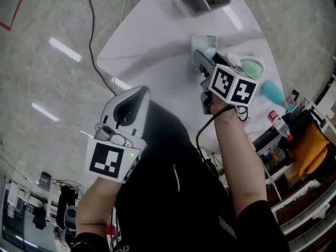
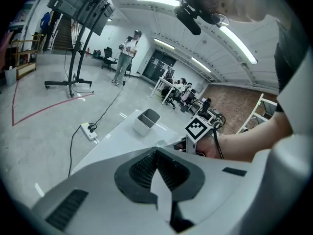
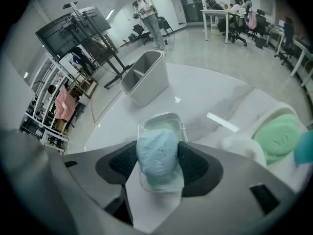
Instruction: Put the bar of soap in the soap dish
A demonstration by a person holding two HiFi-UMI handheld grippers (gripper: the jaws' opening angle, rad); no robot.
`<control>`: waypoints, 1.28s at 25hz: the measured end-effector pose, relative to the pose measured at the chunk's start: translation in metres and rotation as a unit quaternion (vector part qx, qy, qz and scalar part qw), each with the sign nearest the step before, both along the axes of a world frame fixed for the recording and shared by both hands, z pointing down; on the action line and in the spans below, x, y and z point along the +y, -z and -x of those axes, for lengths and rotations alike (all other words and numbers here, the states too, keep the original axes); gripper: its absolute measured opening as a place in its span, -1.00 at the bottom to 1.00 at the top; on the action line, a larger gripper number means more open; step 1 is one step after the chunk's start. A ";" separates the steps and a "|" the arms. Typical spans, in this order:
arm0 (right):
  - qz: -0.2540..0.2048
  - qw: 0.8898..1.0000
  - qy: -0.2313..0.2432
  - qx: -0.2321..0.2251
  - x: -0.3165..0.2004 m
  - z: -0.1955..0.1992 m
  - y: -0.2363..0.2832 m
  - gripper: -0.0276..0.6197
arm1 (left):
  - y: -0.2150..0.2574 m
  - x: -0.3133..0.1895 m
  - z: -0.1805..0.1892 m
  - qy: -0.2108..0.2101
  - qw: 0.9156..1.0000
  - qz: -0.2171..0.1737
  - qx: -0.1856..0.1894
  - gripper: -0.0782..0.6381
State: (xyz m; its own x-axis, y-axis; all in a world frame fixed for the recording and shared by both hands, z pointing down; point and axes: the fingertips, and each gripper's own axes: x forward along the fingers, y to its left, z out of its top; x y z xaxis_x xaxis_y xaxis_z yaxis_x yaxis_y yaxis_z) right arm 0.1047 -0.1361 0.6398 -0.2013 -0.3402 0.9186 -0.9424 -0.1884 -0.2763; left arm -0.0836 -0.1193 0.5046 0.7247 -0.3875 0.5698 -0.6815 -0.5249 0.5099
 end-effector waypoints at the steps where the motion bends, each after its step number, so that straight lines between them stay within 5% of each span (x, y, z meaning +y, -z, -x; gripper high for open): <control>1: -0.002 1.000 -0.002 -0.002 0.001 0.001 0.001 -0.06 | 0.000 0.000 0.001 -0.002 1.000 0.000 0.000 -0.76; 8: -0.010 1.000 0.009 -0.011 0.013 0.005 0.007 -0.07 | -0.002 0.003 -0.003 -0.011 1.000 0.007 0.005 -0.76; 9: -0.009 1.000 0.008 -0.010 0.014 0.005 0.006 -0.15 | -0.001 0.003 -0.005 -0.011 1.000 0.009 0.006 -0.76; 12: -0.011 1.000 0.001 -0.005 0.014 0.000 0.003 -0.84 | 0.001 0.000 -0.008 -0.013 1.000 0.009 0.010 -0.76; 19: -0.032 0.999 0.033 0.026 0.005 0.000 0.001 -0.86 | -0.002 0.000 -0.008 -0.020 1.000 0.010 0.012 -0.76; 26: -0.051 0.998 -0.034 0.021 -0.003 -0.006 0.007 -0.86 | 0.007 -0.002 -0.005 -0.039 0.999 -0.004 0.008 -0.76; 32: -0.121 0.990 -0.070 0.006 0.013 -0.002 0.068 -0.86 | 0.035 -0.019 0.004 -0.042 0.998 -0.055 0.000 -0.76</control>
State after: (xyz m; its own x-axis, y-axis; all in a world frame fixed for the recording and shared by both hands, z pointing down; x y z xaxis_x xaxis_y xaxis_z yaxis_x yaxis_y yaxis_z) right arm 0.1065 -0.1230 0.5719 -0.1259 -0.5746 0.8087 -0.9154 -0.2470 -0.3180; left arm -0.0880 -0.1384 0.4694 0.7568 -0.3859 0.5276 -0.6335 -0.6320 0.4464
